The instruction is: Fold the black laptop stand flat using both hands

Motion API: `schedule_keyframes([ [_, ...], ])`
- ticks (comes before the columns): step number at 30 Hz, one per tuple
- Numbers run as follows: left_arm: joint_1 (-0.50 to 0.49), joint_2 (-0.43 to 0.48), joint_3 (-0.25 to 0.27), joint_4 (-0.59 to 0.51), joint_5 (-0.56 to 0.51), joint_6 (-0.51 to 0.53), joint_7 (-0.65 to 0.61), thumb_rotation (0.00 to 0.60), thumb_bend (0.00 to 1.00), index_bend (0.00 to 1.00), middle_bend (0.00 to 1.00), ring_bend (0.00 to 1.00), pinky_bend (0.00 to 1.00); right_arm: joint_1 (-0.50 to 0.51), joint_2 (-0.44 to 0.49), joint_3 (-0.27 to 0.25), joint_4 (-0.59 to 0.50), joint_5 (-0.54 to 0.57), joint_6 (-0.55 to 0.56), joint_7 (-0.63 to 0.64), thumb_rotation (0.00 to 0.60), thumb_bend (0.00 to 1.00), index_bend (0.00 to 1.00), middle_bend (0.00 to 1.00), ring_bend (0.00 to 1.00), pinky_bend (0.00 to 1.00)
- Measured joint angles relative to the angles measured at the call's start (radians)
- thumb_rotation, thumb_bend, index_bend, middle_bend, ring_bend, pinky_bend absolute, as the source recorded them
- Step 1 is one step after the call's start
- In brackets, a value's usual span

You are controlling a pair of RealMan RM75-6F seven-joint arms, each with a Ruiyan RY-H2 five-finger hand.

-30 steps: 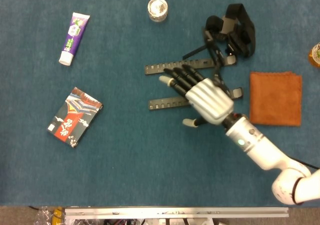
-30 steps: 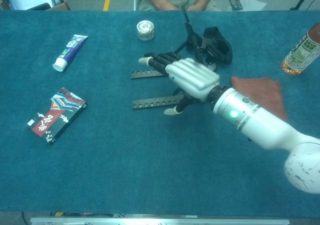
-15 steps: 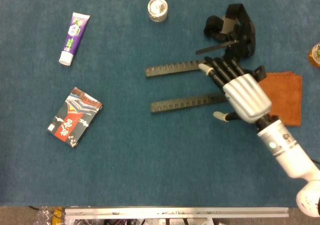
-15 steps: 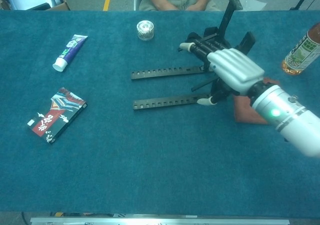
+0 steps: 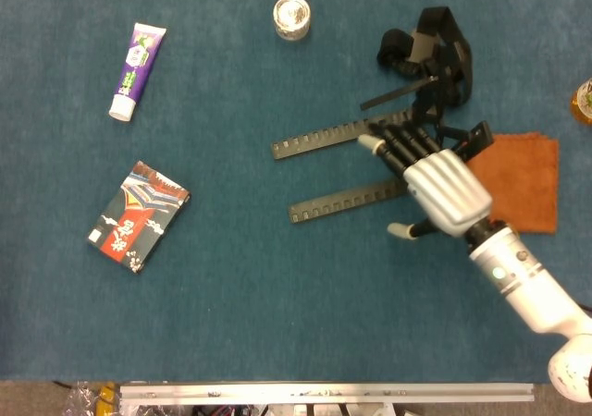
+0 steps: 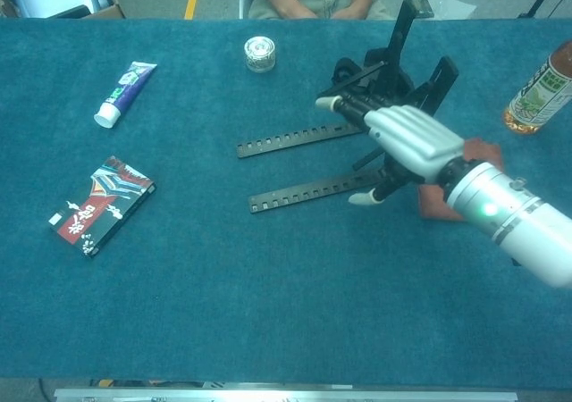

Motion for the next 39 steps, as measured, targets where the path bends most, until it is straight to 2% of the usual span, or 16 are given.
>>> schedule_keyframes([
  [17,0.000,-0.003,-0.004,0.010,-0.011,-0.003,-0.004,0.600,0.13,0.00,0.00,0.00,0.00,0.022,-0.015,-0.039,0.084,0.023,-0.126,0.050,0.600,0.00,0.00,0.00,0.00,0.00],
  [30,-0.002,-0.009,-0.007,0.031,-0.014,-0.010,-0.024,0.600,0.13,0.00,0.00,0.00,0.00,0.007,0.018,-0.034,0.084,0.071,-0.131,0.015,0.600,0.00,0.00,0.00,0.00,0.00],
  [39,-0.002,-0.005,-0.009,0.029,-0.011,-0.006,-0.025,0.600,0.13,0.00,0.00,0.00,0.00,0.025,-0.001,-0.008,0.052,0.020,-0.124,0.063,0.600,0.00,0.00,0.00,0.00,0.00],
])
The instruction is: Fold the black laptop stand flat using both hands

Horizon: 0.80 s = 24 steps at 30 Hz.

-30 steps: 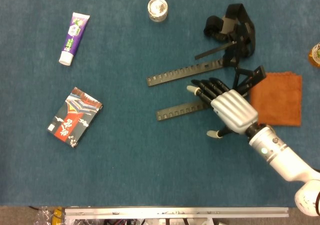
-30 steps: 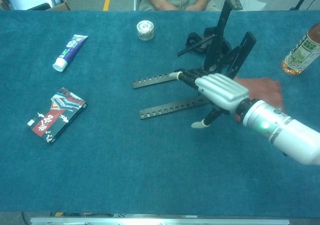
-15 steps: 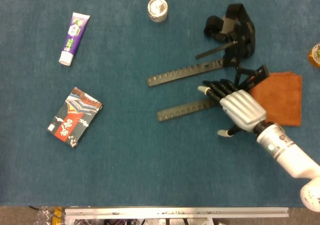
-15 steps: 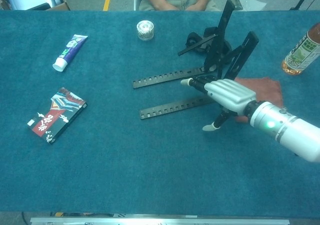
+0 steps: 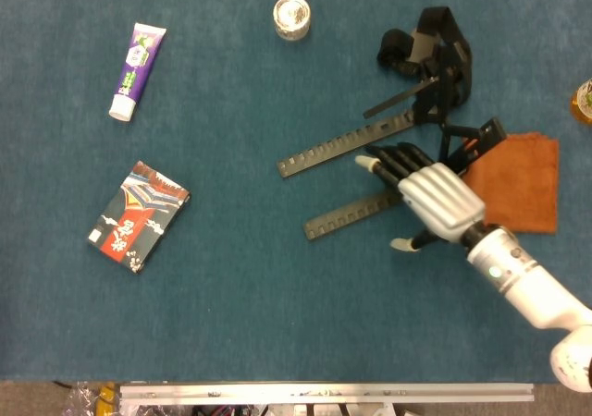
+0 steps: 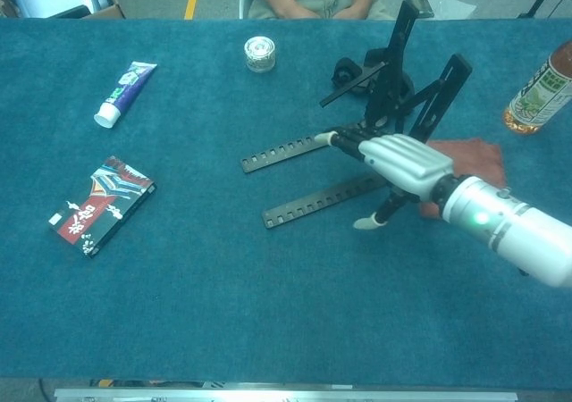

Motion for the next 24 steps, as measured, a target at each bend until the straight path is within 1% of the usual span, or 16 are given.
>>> schedule_keyframes([
  [5,0.003,0.006,0.001,-0.004,0.003,0.005,0.000,0.600,0.13,0.00,0.00,0.00,0.00,0.029,-0.042,0.050,0.007,-0.012,0.003,0.024,0.600,0.00,0.00,0.00,0.00,0.00],
  [11,0.012,0.012,0.002,-0.002,0.001,0.015,-0.008,0.600,0.13,0.00,0.00,0.00,0.00,0.071,-0.097,0.109,0.045,0.012,-0.009,0.035,0.600,0.00,0.00,0.00,0.00,0.00],
  [16,0.012,0.013,0.003,0.002,0.001,0.012,-0.013,0.600,0.13,0.00,0.00,0.00,0.00,0.093,-0.136,0.133,0.083,0.041,-0.015,0.019,0.600,0.00,0.00,0.00,0.00,0.00],
  [24,0.016,0.011,0.003,0.019,-0.006,0.010,-0.031,0.600,0.13,0.00,0.00,0.00,0.00,0.124,-0.200,0.169,0.170,0.146,-0.035,-0.053,0.600,0.00,0.00,0.00,0.00,0.00],
])
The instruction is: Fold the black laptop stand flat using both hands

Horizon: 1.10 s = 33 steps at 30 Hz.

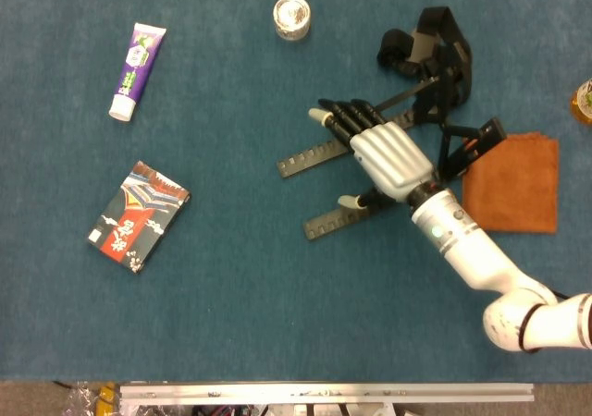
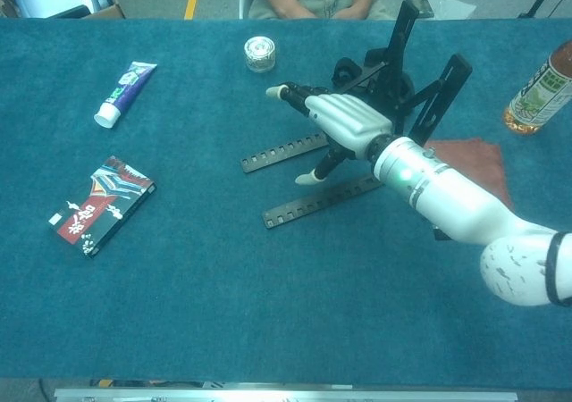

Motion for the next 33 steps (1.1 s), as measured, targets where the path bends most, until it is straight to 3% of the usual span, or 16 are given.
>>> schedule_keyframes([
  [11,0.000,-0.009,0.000,0.034,-0.007,-0.012,-0.032,0.600,0.13,0.00,0.00,0.00,0.00,0.004,-0.036,-0.004,0.059,0.175,-0.031,-0.111,0.600,0.00,0.00,0.00,0.00,0.00],
  [20,0.001,-0.015,-0.002,0.055,-0.013,-0.018,-0.051,0.600,0.13,0.00,0.00,0.00,0.00,0.004,-0.055,-0.003,0.082,0.258,-0.018,-0.166,0.600,0.00,0.00,0.00,0.00,0.00],
  [29,0.001,-0.020,-0.004,0.070,-0.014,-0.021,-0.066,0.600,0.13,0.00,0.00,0.00,0.00,0.003,-0.077,0.003,0.061,0.349,0.035,-0.261,0.600,0.00,0.00,0.00,0.00,0.00],
  [33,0.002,-0.020,-0.004,0.073,-0.015,-0.022,-0.069,0.600,0.13,0.00,0.00,0.00,0.00,0.004,-0.072,0.000,0.031,0.335,0.042,-0.262,0.600,0.00,0.00,0.00,0.00,0.00],
])
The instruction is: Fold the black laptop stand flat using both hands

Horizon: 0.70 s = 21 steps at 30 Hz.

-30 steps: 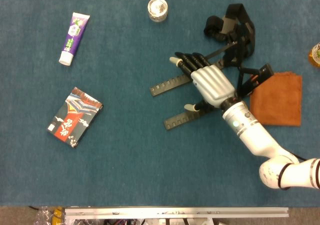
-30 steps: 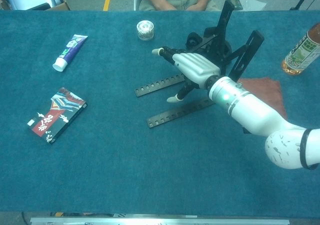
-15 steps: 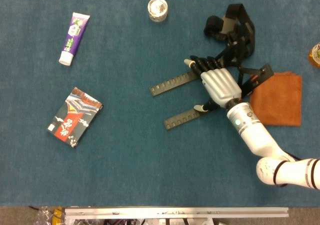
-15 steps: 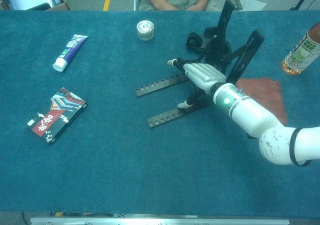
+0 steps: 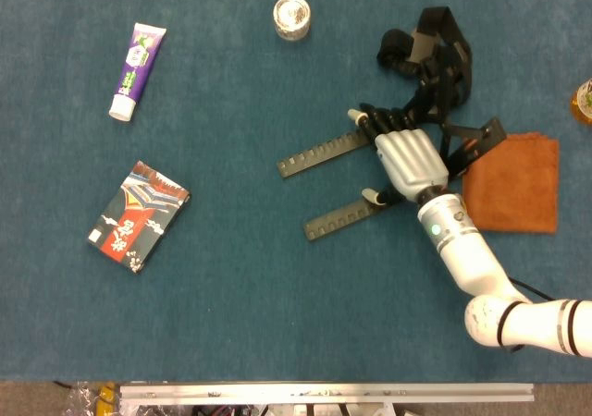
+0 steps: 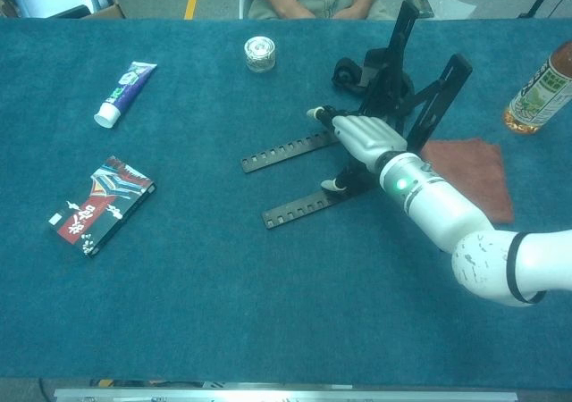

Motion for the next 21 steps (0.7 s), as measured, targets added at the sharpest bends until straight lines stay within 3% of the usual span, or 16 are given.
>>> schedule_keyframes([
  [9,0.004,0.005,-0.001,-0.002,0.003,0.008,-0.005,0.600,0.13,0.00,0.00,0.00,0.00,-0.004,-0.003,-0.009,-0.017,-0.107,0.046,0.041,0.600,0.00,0.00,0.00,0.00,0.00],
  [21,0.007,0.004,-0.002,0.007,0.007,0.011,-0.017,0.600,0.13,0.00,0.00,0.00,0.00,-0.023,-0.008,0.006,-0.044,0.025,0.130,-0.111,0.600,0.00,0.00,0.00,0.00,0.00],
])
